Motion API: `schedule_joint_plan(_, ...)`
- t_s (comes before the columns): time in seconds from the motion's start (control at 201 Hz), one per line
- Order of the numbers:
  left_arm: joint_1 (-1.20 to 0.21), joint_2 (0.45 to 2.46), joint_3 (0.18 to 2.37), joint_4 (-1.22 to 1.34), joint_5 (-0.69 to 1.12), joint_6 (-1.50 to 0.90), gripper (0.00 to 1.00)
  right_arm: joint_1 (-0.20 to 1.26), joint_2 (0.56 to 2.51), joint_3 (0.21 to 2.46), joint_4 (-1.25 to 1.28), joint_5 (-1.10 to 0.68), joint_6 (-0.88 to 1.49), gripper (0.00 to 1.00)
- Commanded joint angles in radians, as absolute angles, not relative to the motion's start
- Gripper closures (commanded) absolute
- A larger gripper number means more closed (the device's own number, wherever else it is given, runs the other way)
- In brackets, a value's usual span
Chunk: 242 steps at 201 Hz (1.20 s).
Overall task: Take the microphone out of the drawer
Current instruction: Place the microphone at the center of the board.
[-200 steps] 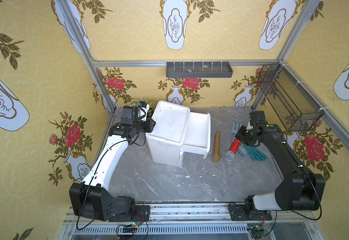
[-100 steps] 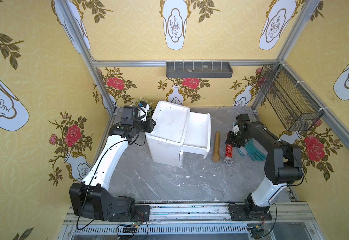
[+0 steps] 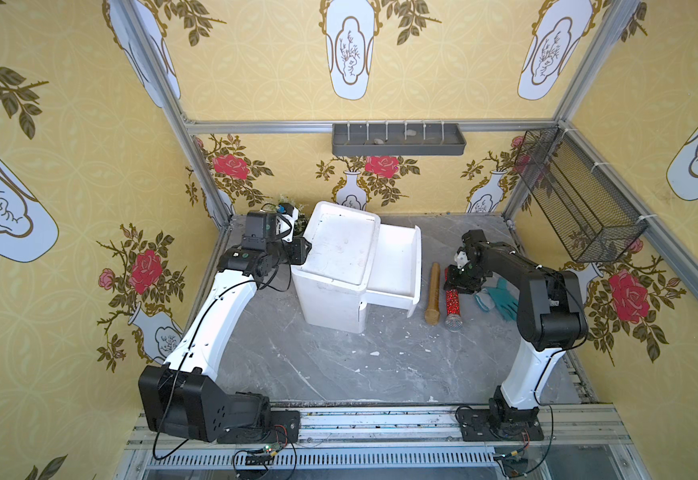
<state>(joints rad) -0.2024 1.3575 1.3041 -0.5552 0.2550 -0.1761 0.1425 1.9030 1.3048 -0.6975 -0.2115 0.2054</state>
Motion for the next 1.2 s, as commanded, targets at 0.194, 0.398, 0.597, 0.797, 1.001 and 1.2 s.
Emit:
schedule_joint_plan(0.194,-0.203,1.362,1.298,-0.593,0.253,-0.165,0.6,0.149,1.908,1.271,-0.655,-0.182,0.234,0.77)
schedule_joint_plan(0.398,-0.204,1.36,1.298,-0.595,0.253,-0.163,0.59,0.148,1.907,1.253,-0.636,-0.175,0.257,0.61)
schedule_joint_plan(0.597,-0.203,1.358,1.298,-0.595,0.252,-0.161,0.59,0.149,1.896,1.252,-0.633,-0.178,0.271,0.47)
schedule_joint_plan(0.797,-0.204,1.359,1.298,-0.597,0.25,-0.161,0.59,0.138,1.83,1.26,-0.636,-0.195,0.308,0.4)
schedule_joint_plan(1.001,-0.204,1.36,1.298,-0.596,0.248,-0.161,0.59,0.135,1.73,1.313,-0.692,-0.17,0.327,0.37)
schedule_joint_plan(1.2,-0.203,1.359,1.298,-0.596,0.245,-0.161,0.59,0.127,1.612,1.303,-0.642,-0.374,0.363,0.54)
